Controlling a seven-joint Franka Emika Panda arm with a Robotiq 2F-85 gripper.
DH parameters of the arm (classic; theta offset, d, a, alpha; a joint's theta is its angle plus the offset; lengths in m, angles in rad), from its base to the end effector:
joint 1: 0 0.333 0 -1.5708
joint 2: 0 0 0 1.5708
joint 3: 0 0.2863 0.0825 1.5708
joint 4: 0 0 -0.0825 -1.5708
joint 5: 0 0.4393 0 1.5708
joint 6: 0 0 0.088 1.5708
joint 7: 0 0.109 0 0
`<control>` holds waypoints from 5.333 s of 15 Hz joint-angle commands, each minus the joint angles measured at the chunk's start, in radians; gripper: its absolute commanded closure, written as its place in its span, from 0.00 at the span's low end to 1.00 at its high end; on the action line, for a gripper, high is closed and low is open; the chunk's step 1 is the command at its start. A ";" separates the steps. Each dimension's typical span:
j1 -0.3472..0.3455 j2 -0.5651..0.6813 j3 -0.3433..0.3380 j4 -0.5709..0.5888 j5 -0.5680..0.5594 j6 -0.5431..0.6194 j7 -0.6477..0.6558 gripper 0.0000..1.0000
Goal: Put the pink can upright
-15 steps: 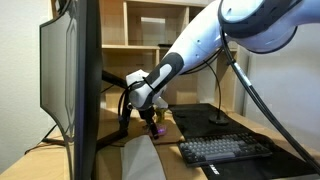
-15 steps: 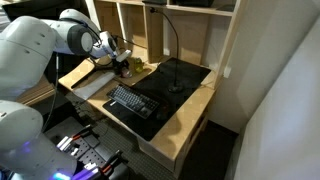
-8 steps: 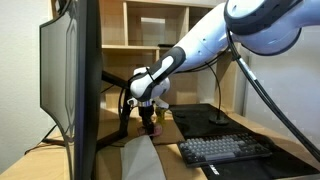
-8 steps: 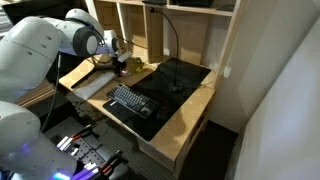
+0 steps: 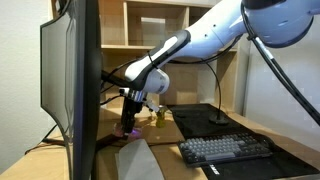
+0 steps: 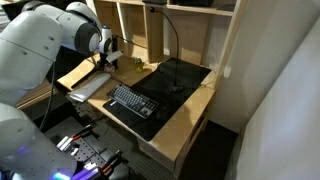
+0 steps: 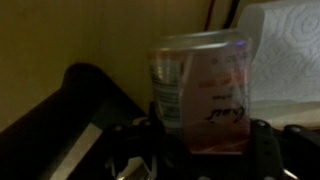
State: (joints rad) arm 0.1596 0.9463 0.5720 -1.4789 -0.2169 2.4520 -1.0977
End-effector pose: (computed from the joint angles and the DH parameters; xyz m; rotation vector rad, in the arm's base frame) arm 0.5971 0.4533 0.1338 -1.8412 -2.2035 -0.3264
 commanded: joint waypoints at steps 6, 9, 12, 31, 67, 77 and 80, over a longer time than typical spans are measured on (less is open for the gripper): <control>-0.506 0.029 0.333 -0.413 0.243 0.561 -0.366 0.58; -0.725 0.178 0.494 -0.476 0.239 0.610 -0.535 0.58; -0.896 0.344 0.608 -0.527 0.142 0.580 -0.601 0.58; -0.888 0.515 0.605 -0.273 0.255 0.077 -0.765 0.33; -0.777 0.516 0.498 -0.117 0.434 0.064 -0.804 0.58; -0.777 0.507 0.455 -0.102 0.451 0.067 -0.817 0.00; -0.780 0.483 0.450 -0.129 0.447 0.080 -0.816 0.00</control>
State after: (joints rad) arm -0.6287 1.4671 1.0576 -1.5825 0.2162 2.5115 -1.8957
